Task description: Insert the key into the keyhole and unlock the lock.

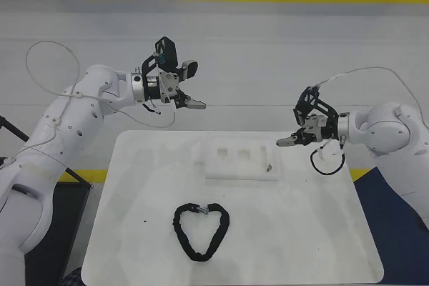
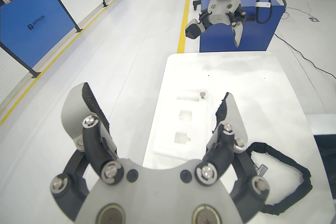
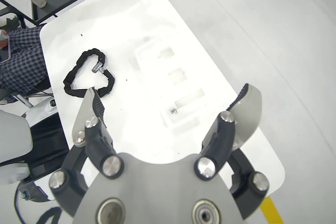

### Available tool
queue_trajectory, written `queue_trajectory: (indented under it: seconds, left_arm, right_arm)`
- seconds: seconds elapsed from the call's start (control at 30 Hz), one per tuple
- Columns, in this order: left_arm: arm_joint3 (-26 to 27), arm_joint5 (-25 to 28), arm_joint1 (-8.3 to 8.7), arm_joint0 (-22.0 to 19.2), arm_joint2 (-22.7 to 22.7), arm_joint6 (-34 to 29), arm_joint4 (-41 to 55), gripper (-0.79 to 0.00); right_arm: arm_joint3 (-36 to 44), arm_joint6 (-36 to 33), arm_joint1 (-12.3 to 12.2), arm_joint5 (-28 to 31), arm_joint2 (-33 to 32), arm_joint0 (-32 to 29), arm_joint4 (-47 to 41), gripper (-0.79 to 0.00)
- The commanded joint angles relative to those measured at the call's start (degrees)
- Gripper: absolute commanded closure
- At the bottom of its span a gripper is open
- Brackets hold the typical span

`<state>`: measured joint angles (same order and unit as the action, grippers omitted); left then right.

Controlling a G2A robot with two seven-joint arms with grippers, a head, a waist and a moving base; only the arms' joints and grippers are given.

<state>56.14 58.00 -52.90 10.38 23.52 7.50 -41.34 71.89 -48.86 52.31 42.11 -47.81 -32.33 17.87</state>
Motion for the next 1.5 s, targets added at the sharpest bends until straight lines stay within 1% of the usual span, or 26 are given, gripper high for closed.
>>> queue_trajectory:
  seconds: [0.0,0.17,0.37,0.4,0.47,0.57,0.67,0.83,0.97,1.0,1.47]
  left_arm:
    - [0.0,0.0,0.00,0.0,0.0,0.0,0.0,-0.785]
    - [0.0,0.0,0.00,0.0,0.0,0.0,0.0,-0.785]
    - [0.0,0.0,0.00,0.0,0.0,0.0,0.0,-0.785]
    - [0.0,0.0,0.00,0.0,0.0,0.0,0.0,-0.785]
    - [0.0,0.0,0.00,0.0,0.0,0.0,0.0,-0.785]
    - [0.0,0.0,0.00,0.0,0.0,0.0,0.0,-0.785]
    - [0.0,0.0,0.00,0.0,0.0,0.0,0.0,-0.785]
    - [0.0,0.0,0.00,0.0,0.0,0.0,0.0,-0.785]
    - [0.0,0.0,0.00,0.0,0.0,0.0,0.0,-0.785]
    - [0.0,0.0,0.00,0.0,0.0,0.0,0.0,-0.785]
    - [0.0,0.0,0.00,0.0,0.0,0.0,0.0,-0.785]
  right_arm:
    - [-1.5,0.6,0.5,-1.6,1.0,-0.1,-0.4,-0.785]
    - [-5.0,0.6,2.2,-4.1,4.5,0.5,-0.6,-0.785]
    - [-10.2,0.2,5.1,-12.2,9.1,1.3,-1.8,-0.785]
    - [-10.7,1.1,5.6,-12.8,9.6,1.1,-2.4,-0.785]
    - [-12.1,1.4,6.5,-15.2,11.0,1.4,-0.8,-0.785]
    - [-14.2,1.8,7.9,-18.2,12.6,1.1,-2.0,-0.785]
    - [-16.1,0.0,9.3,-21.8,14.0,1.3,-3.8,-0.785]
    - [-17.6,-2.0,11.4,-24.2,16.2,2.0,-3.6,-0.785]
    - [-19.5,-3.5,12.7,-27.3,16.8,2.2,-5.4,-0.785]
    - [-20.3,-4.4,13.0,-27.9,16.8,2.2,-6.3,-0.785]
    - [-20.3,-4.4,13.0,-27.9,16.8,2.2,-6.3,-0.785]
